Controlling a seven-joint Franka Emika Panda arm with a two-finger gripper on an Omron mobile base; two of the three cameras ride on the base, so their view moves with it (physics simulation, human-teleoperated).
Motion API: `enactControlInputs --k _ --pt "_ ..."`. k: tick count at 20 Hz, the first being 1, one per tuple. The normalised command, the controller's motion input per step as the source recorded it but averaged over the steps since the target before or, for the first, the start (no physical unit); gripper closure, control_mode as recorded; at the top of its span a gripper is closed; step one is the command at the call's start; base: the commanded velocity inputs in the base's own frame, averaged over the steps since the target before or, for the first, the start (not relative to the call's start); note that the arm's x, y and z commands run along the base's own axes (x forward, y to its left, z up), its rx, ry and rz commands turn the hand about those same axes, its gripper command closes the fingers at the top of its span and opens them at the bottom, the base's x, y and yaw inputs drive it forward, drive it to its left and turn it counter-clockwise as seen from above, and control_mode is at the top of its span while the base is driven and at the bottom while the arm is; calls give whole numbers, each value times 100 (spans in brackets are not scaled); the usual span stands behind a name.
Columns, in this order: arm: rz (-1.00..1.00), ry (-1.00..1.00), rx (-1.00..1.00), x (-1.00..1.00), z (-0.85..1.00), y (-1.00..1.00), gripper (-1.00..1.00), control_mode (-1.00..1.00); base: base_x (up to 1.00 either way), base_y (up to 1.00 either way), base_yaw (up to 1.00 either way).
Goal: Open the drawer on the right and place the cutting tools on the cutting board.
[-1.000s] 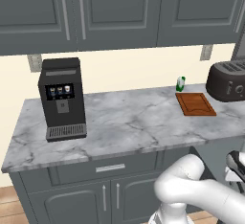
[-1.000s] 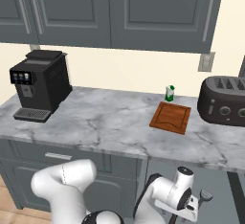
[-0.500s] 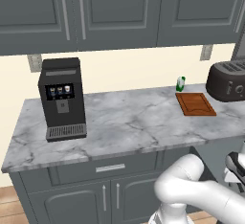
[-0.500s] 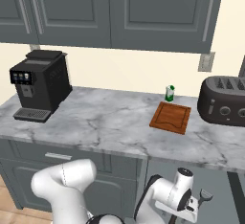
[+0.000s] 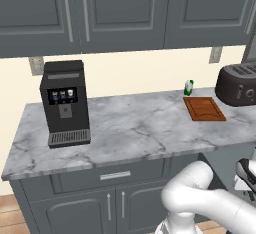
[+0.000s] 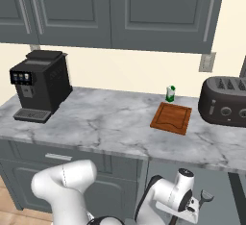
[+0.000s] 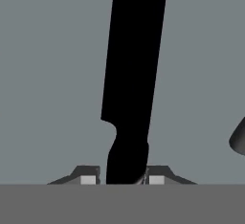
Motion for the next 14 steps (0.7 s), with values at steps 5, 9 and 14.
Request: enactControlInputs --k 5,9,14 --pt "0 0 0 -4 3 0 100 -100 0 0 0" --pt "1 0 0 -12 11 0 100 -100 0 0 0" --pt "3 -3 0 -16 38 0 100 -100 0 0 0"
